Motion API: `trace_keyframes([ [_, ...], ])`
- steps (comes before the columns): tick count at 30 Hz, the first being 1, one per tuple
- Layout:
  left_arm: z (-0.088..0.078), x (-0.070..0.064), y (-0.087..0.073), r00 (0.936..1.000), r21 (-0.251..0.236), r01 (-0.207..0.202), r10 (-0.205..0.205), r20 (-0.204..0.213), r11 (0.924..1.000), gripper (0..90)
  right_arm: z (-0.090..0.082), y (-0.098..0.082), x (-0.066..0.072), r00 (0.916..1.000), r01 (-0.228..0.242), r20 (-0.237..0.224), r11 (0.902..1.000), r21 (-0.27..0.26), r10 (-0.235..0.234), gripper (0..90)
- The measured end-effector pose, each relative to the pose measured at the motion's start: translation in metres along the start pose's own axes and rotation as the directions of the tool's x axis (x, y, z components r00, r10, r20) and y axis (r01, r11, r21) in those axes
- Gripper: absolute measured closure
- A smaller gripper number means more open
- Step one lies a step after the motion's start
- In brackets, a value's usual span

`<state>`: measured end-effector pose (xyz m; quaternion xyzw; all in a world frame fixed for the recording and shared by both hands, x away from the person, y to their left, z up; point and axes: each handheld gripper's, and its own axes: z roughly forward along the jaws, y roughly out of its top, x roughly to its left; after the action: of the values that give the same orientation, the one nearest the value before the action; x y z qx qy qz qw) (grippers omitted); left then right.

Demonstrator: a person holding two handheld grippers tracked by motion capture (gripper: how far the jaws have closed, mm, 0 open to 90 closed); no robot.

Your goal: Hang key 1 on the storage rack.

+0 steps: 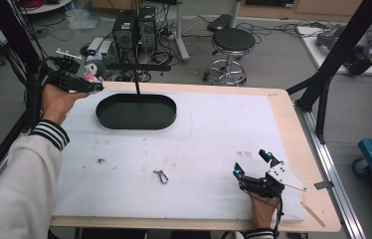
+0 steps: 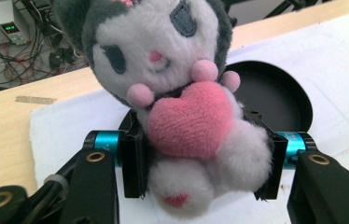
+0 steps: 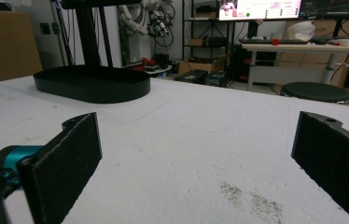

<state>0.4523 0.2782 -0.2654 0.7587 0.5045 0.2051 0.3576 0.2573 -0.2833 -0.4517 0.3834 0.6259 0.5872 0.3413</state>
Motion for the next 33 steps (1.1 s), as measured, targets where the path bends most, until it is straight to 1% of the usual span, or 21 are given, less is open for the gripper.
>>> trace_keyframes([
  [2, 0.002, 0.002, 0.002, 0.9999, 0.008, -0.002, 0.002, -0.011, 1.0, 49.0, 0.0, 0.0, 0.0, 1.0, 0.003, 0.003, 1.0, -0.002, -0.003, 0.8],
  [5, 0.003, 0.004, 0.005, 1.0, -0.002, 0.001, -0.001, -0.006, 1.0, 49.0, 0.0, 0.0, 0.0, 1.0, 0.004, 0.002, 1.0, -0.002, -0.004, 0.8],
  [6, 0.004, 0.005, 0.008, 0.9999, 0.0, -0.01, 0.01, -0.008, 1.0, 49.0, 0.0, 0.0, 0.0, 1.0, 0.005, 0.003, 1.0, -0.002, -0.005, 0.8],
  [9, 0.005, 0.006, 0.01, 0.9999, -0.008, -0.01, 0.01, -0.004, 0.9999, 49.0, 0.0, 0.0, 0.0, 1.0, 0.001, 0.003, 1.0, 0.0, -0.001, 0.8],
  [11, 0.006, 0.007, 0.011, 0.9999, -0.004, -0.012, 0.011, -0.007, 0.9999, 49.0, 0.0, 0.0, 0.0, 1.0, 0.003, 0.004, 1.0, -0.001, -0.003, 0.8],
  [15, 0.008, 0.012, 0.009, 0.9997, 0.004, -0.017, 0.017, -0.016, 0.9999, 48.9, 0.0, 0.0, 0.001, 1.0, 0.0, 0.001, 1.0, 0.004, 0.0, 0.8],
  [20, 0.01, 0.019, 0.008, 0.9994, 0.005, -0.006, 0.006, -0.034, 1.0, 48.9, 0.0, 0.0, 0.001, 1.0, 0.001, 0.002, 1.0, 0.004, -0.001, 0.8],
  [23, 0.012, 0.023, 0.007, 0.9988, 0.014, -0.013, 0.013, -0.048, 0.9998, 49.0, 0.0, 0.0, 0.001, 1.0, 0.004, 0.001, 1.0, 0.005, -0.004, 0.8],
  [25, 0.013, 0.025, 0.006, 0.9985, 0.014, -0.009, 0.01, -0.053, 0.9999, 49.0, 0.0, 0.0, 0.001, 1.0, 0.003, 0.002, 1.0, 0.006, -0.003, 0.8],
  [27, 0.014, 0.028, 0.003, 0.9984, 0.011, 0.004, -0.003, -0.057, 0.9999, 49.0, 0.0, 0.0, 0.002, 1.0, 0.003, 0.003, 1.0, 0.007, -0.003, 0.8],
  [31, 0.016, 0.035, -0.004, 0.9978, 0.02, 0.015, -0.014, -0.064, 0.9997, 49.0, 0.0, 0.0, 0.002, 1.0, 0.006, 0.004, 1.0, 0.006, -0.006, 0.8],
  [33, 0.016, 0.038, -0.008, 0.9974, 0.021, 0.029, -0.028, -0.066, 0.9994, 49.0, 0.0, 0.0, 0.002, 1.0, 0.006, 0.004, 1.0, 0.006, -0.006, 0.8],
])
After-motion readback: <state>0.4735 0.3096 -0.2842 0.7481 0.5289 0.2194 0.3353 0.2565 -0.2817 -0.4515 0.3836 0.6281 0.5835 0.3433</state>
